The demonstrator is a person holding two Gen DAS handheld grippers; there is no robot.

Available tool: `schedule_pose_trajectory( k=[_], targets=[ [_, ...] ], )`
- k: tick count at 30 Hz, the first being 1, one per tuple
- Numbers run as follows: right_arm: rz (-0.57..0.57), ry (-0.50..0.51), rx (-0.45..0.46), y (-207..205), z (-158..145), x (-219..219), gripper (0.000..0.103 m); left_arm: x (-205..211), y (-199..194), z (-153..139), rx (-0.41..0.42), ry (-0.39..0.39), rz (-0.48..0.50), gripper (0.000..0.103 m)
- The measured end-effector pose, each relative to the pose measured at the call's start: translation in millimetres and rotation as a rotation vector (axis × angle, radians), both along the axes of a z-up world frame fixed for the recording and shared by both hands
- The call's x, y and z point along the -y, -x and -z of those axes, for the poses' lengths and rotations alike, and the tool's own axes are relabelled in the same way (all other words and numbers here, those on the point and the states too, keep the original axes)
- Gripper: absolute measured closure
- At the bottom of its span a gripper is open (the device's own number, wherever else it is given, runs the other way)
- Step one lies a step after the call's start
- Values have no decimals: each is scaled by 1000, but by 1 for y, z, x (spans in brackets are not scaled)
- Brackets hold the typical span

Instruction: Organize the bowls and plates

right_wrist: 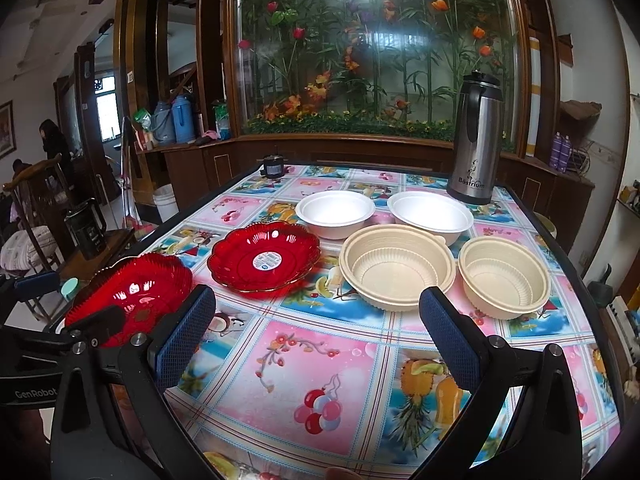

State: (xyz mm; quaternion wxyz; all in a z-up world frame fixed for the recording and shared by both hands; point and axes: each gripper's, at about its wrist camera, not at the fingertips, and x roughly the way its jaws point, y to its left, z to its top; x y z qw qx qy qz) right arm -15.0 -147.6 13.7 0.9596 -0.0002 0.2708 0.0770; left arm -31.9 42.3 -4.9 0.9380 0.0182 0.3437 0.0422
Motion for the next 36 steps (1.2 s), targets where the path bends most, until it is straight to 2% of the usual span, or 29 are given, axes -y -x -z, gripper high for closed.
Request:
schedule_pose_trajectory(
  k=[8,25,30,36],
  targets=[
    [-1,3,0,0,-1,0,0,-10,-2,0,-5,28,-12,0],
    [-4,14,-14,-2,0,-10,0,-14,-2,1,-8,17,-15,0],
    [-41,12,-34,-9,-1,-30,0,-38,2,2,-6,-10,-56,0],
    [-100,17,-65,-16,6,-68,0,-98,8,10,-43,-16,-163,0]
  ],
)
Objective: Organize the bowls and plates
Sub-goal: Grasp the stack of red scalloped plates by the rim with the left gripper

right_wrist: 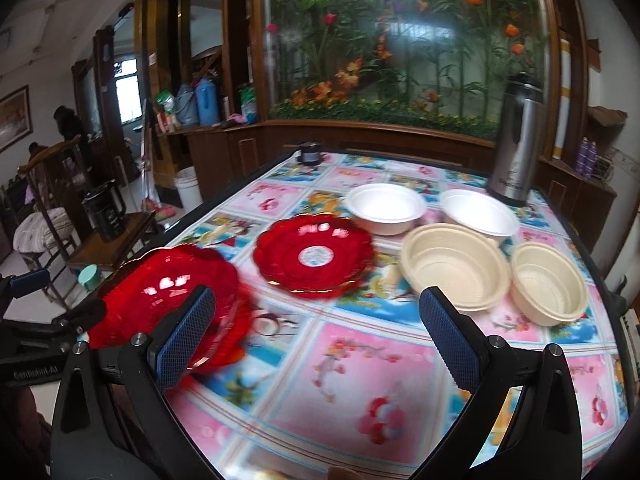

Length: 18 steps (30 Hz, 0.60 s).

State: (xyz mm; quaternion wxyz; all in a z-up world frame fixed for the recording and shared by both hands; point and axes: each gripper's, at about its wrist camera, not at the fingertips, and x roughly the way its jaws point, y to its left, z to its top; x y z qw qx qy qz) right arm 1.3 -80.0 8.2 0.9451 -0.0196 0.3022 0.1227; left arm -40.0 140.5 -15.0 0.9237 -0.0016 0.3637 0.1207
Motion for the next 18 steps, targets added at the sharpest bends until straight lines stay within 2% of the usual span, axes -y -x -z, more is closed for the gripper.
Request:
schedule_pose_trajectory(
  k=[3,8,12,18],
  targets=[
    [-29,4,-32,-6,8,-18,0,-34,-1,7,-24,23,-69,0],
    [-47,18,-86,-20,24,-37,0,-61,-14,25,-104,66,-122,0],
    [-63,-14,-161,-34,38,-43,0,-68,-22,35,-147,116,-124,0],
    [-81,-12,-234,-52,53,-58,0,-70,-41,46,-202,194,-112,0]
  ],
)
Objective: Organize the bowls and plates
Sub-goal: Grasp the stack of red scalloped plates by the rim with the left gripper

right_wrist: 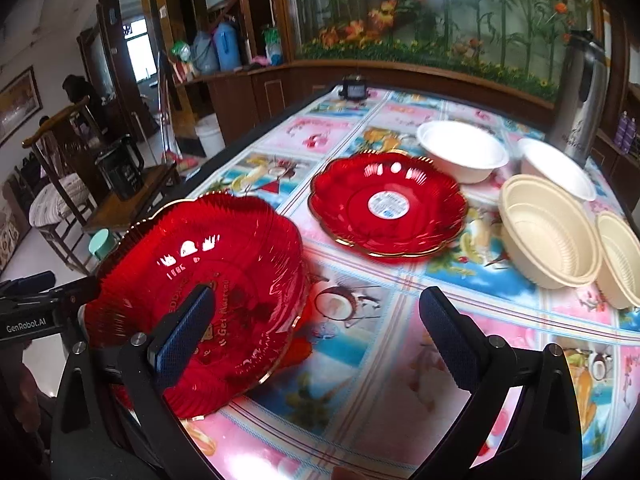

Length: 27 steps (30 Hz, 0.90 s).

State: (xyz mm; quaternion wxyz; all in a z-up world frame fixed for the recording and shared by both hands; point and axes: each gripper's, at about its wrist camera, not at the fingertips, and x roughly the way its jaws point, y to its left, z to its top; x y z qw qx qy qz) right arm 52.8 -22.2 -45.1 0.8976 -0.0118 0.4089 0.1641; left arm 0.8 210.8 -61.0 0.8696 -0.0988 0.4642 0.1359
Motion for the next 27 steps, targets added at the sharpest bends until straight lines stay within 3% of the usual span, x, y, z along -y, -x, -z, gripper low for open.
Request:
schedule_pose_trajectory(
  k=[9,14,16,20,22,23,25,27],
  targets=[
    [24,-33,-129,-26,23,-9,4,4,-21,21,-87,63,15,2],
    [21,-54,-216,-38,36,-14,19,4,-26,29,-121,56,13,20],
    [21,-51,-237,-41,40,-16,24,5,-27,33,-132,56,15,34],
    [14,-61,-254,-42,44,-18,46,5,-26,32,-117,43,21,50],
    [1,-86,-267,-43,44,-17,66,6,-26,31,-96,66,36,65],
    [-1,-104,-279,-44,45,-17,78,7,-26,31,-90,75,46,68],
    [-9,-128,-296,-46,47,-18,85,12,-28,30,-86,63,68,78],
    [-5,-131,-291,-45,48,-18,87,17,-28,29,-81,29,76,78]
  ],
)
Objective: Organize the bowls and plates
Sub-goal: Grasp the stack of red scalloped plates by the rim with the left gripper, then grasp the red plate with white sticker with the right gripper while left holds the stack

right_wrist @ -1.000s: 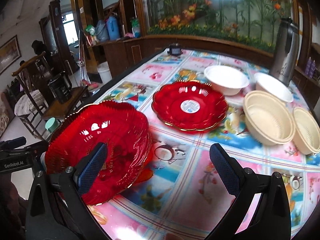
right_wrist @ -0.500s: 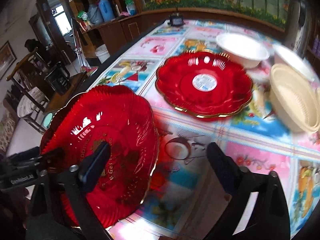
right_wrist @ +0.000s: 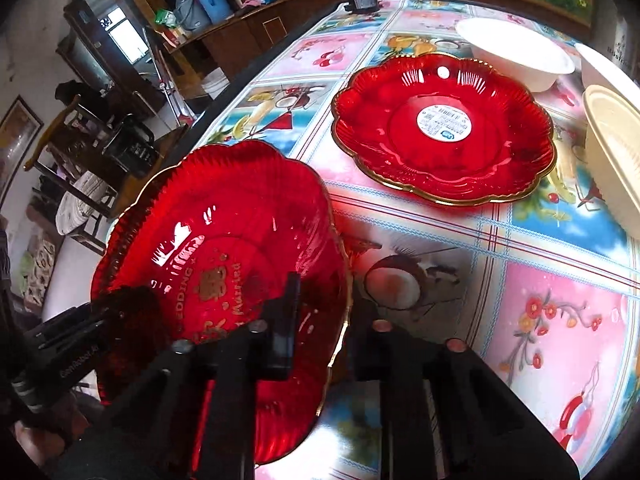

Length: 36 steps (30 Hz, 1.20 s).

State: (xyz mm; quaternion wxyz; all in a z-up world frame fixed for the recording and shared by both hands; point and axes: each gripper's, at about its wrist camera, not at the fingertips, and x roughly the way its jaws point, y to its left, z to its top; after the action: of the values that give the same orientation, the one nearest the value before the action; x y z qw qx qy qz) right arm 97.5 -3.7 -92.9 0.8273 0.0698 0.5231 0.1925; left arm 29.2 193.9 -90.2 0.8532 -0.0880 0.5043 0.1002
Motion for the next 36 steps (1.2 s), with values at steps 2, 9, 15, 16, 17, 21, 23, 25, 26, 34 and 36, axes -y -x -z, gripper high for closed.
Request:
schedule_pose_trajectory(
  k=[2,9,15,16,17,21,23,25,26,34,36],
  targets=[
    [8,-19,-2,0,1,2,88,-1,0,1,12,5,9,78],
    [13,-52,-1,6,1,7,90,-1,6,-2,20,7,22,81],
    [-32,-72,29,29,-16,3,90,-5,31,-14,32,-16,18,82],
    [-43,-76,33,34,-18,1,90,-6,37,-16,35,-19,14,82],
    [-50,-76,34,38,-18,-1,90,-8,43,-16,33,-18,10,82],
    [-71,-57,22,48,-9,-10,90,-13,52,-8,14,-15,-9,81],
    [-70,-38,27,48,-4,-12,90,-13,52,-4,12,-5,-15,81],
    [-63,-51,8,45,0,-11,89,-12,48,-4,17,-16,-17,80],
    [-61,-61,-3,43,2,-8,87,-10,46,-4,17,-19,-13,80],
    [-29,-150,92,47,-22,21,83,-5,56,-13,56,-81,-45,56],
    [-17,-192,122,49,-29,33,72,-4,62,-22,86,-124,-58,41]
  ],
)
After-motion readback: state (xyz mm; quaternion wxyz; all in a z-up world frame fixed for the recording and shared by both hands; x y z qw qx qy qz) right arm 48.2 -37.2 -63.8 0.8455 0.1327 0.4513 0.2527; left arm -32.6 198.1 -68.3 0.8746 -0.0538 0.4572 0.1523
